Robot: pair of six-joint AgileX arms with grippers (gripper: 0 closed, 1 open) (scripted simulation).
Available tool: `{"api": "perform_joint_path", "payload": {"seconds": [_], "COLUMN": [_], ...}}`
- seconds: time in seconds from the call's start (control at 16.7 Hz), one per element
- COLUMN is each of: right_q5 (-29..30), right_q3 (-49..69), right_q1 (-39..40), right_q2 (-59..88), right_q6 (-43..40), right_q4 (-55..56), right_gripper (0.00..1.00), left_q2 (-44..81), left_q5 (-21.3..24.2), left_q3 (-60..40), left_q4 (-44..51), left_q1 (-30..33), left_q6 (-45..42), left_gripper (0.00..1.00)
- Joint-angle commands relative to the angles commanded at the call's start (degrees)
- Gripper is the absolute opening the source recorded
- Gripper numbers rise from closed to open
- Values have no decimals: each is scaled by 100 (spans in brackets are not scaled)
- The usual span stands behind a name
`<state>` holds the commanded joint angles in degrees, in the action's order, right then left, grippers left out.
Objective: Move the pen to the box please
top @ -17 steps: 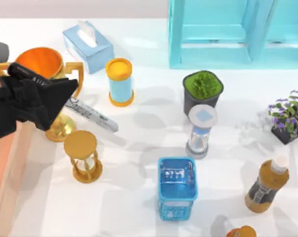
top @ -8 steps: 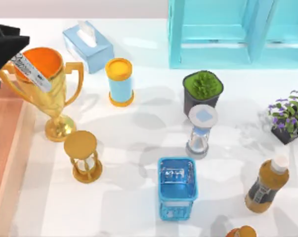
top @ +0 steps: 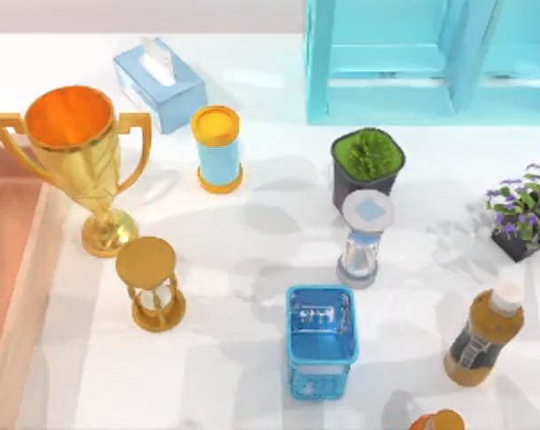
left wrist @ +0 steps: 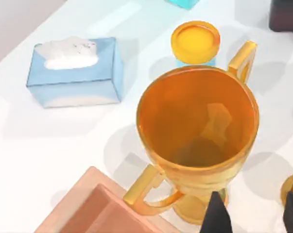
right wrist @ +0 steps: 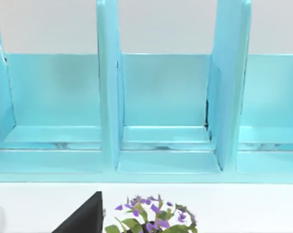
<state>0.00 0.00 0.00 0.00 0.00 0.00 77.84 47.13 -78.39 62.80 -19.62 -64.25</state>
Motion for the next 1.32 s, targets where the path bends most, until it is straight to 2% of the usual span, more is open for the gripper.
{"api": "perform_joint_path", "payload": {"seconds": [0.3, 0.54, 0.96, 1.32], "right_q5": [0, 0, 0, 0], "right_q3": [0, 0, 0, 0], "right_q1": [0, 0, 0, 0], "right_q2": [0, 0, 0, 0], "right_q6": [0, 0, 0, 0], "right_q4": [0, 0, 0, 0], "right_gripper": [100, 100, 100, 100], "left_q2": [1041, 1538, 1560, 1499], "left_q5": [71, 157, 157, 142], "left_q3": [-576, -763, -744, -90], "left_q4": [1425, 2008, 2020, 1162], "left_q1": [-942, -1365, -1357, -1133], "left_q6": [-1865, -2543, -2591, -2270], "left_gripper": [0, 0, 0, 0]}}
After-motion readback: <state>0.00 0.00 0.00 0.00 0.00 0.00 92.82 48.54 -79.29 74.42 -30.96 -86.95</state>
